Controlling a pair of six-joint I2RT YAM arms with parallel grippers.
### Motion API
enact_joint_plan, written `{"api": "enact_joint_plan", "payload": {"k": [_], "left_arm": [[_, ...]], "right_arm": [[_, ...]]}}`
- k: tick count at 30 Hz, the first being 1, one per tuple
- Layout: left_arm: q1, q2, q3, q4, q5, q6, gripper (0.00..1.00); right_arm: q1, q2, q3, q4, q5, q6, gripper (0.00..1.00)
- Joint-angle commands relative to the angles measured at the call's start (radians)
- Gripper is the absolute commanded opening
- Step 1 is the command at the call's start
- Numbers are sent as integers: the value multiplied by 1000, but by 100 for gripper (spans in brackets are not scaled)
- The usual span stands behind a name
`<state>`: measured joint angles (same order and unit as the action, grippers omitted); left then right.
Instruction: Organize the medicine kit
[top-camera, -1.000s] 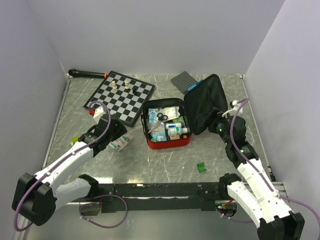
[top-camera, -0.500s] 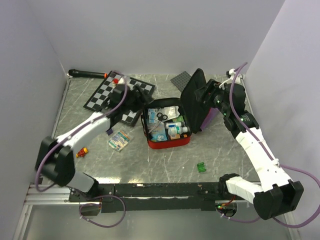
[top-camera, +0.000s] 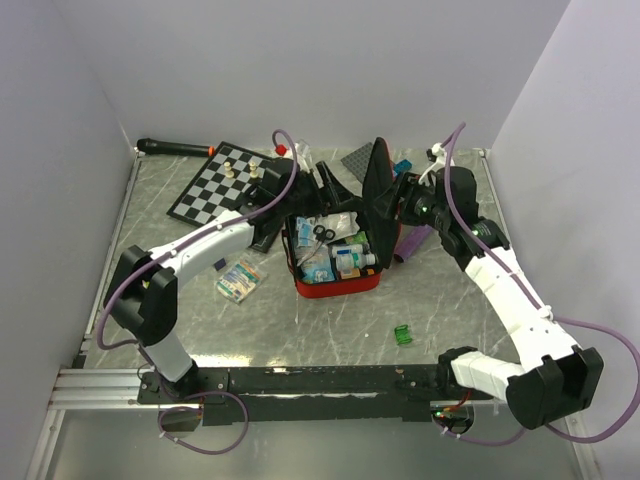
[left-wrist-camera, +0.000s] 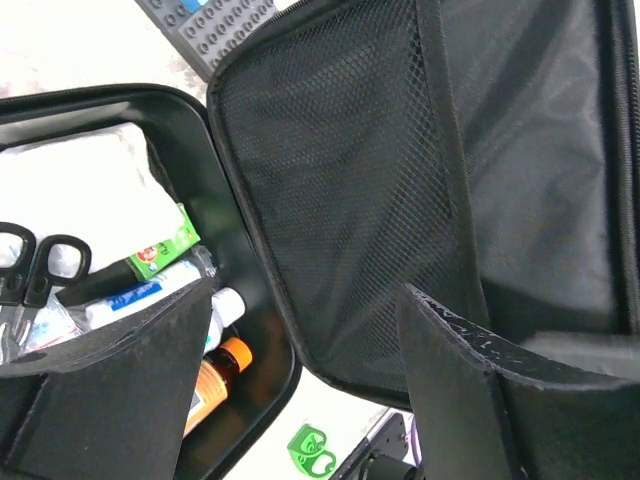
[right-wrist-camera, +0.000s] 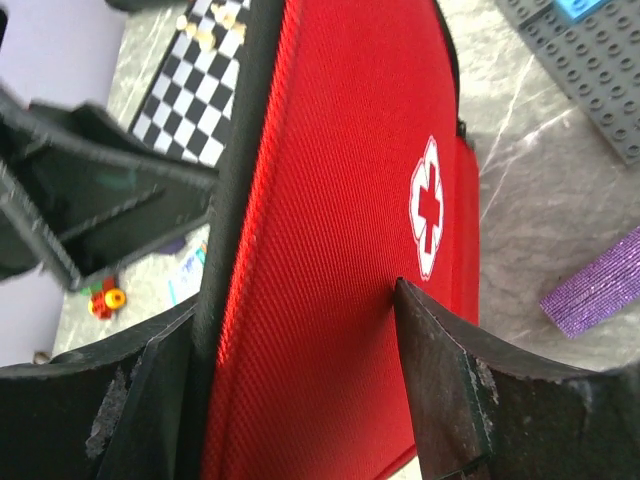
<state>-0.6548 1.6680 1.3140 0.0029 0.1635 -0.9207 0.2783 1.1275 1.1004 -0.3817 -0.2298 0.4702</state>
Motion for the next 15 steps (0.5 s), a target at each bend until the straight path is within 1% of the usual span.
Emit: {"api": "enact_joint_plan", "payload": {"k": [1, 10, 14, 15], "left_arm": [[-2, 13, 47, 66, 15, -20, 79], [-28, -16, 99, 45, -31, 23, 81], [-34, 4, 157, -1, -45, 52, 81], [-39, 10, 172, -41, -50, 62, 81]], "right_arm": [[25, -44, -13, -17, -8, -34, 71], [88, -8, 27, -36, -29, -70, 73], [101, 2, 50, -55, -39, -79, 74], [105, 8, 61, -65, -40, -81, 75]]}}
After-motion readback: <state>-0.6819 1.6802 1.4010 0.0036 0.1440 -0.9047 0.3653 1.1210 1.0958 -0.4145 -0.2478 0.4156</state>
